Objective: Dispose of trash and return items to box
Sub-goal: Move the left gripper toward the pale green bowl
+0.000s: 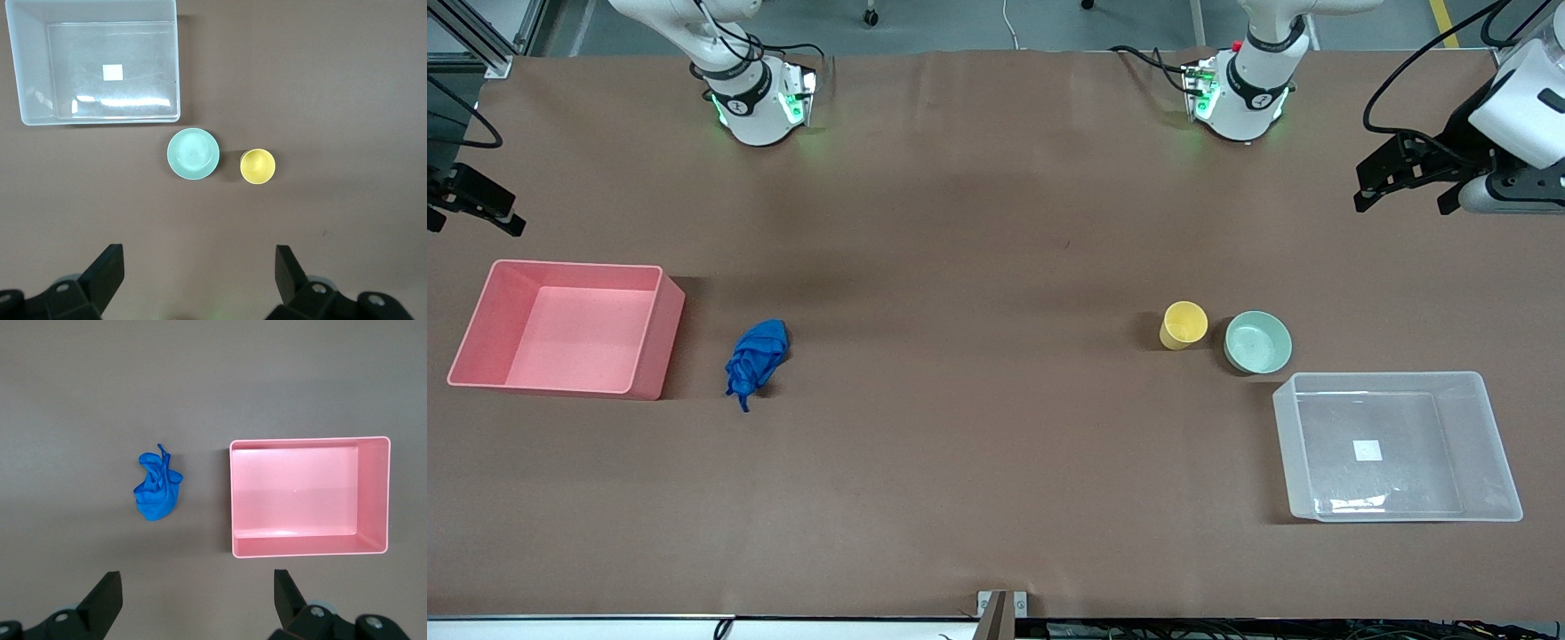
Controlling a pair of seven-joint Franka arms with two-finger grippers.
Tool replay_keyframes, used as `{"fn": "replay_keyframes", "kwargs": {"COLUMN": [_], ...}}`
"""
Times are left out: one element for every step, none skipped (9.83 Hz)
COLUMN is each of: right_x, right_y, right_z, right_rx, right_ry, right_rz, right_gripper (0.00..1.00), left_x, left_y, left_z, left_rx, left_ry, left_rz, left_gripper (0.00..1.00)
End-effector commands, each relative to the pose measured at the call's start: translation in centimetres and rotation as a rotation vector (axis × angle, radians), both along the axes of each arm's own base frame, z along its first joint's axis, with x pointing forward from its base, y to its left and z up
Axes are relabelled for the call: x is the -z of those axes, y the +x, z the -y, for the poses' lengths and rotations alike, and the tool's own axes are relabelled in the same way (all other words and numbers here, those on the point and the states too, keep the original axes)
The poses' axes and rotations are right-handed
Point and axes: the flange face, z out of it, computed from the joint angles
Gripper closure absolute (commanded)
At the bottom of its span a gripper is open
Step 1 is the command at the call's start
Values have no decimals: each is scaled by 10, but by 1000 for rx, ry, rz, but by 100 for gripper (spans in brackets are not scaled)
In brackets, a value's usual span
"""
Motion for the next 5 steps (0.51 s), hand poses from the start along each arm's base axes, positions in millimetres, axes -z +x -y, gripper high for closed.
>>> {"fn": "replay_keyframes", "kwargs": {"right_x": [-5, -5, -5, -5, -5], "right_y": [-5, -5, -5, -5, -4], "right_z": [1, 1, 3, 3, 2], "right_rx": [10, 10, 13, 13, 13], "right_ry": [-14, -14, -14, -14, -14], "right_rz": [11, 10, 11, 11, 11], "right_gripper": [0, 0, 0, 0, 0], "left_x": [14, 15, 16, 22, 36], "left_y": [-2, -1, -2, -2, -2], "left_z": [-3, -3, -3, -3, -4], "left_rx": [-22, -66, -88, -82, -75], "left_ry": [27, 28, 32, 48, 53], "left_rz": [-12, -16, -18, -27, -54], "left_gripper": [0, 0, 0, 0, 1]}}
